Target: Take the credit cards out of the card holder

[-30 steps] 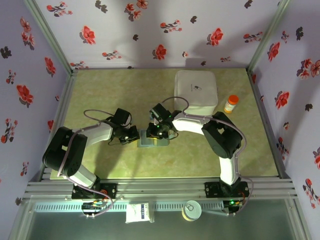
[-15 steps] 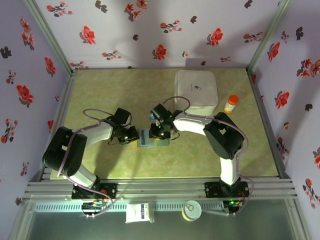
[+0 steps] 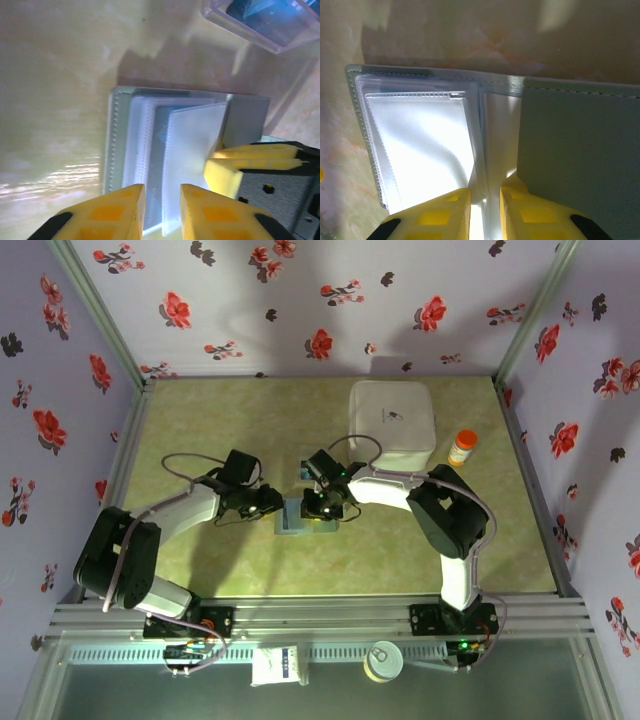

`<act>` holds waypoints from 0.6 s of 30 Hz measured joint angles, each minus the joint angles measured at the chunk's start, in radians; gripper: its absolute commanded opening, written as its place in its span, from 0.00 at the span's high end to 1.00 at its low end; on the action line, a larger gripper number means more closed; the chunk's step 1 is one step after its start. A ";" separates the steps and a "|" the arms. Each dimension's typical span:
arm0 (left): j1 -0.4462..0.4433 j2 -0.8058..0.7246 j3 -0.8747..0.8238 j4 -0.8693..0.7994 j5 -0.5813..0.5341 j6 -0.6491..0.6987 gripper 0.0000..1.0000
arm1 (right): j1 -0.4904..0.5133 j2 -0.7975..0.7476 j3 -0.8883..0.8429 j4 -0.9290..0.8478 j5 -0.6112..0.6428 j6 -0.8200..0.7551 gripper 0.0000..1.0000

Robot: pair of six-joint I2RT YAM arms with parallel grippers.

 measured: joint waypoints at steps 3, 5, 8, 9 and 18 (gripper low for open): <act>-0.014 0.004 0.000 0.014 0.017 -0.011 0.72 | -0.001 0.000 -0.003 0.005 0.000 0.000 0.82; -0.023 0.017 0.004 0.020 0.024 -0.018 0.71 | -0.004 -0.001 -0.007 0.012 -0.001 0.000 0.83; -0.032 0.043 0.010 0.025 0.031 -0.024 0.69 | -0.008 -0.006 -0.020 0.026 -0.005 0.000 0.86; -0.035 0.050 0.011 0.025 0.033 -0.025 0.69 | -0.011 -0.008 -0.024 0.032 -0.008 0.001 0.87; -0.058 0.099 0.020 0.048 0.038 -0.039 0.68 | -0.021 -0.011 -0.044 0.058 -0.025 0.002 0.88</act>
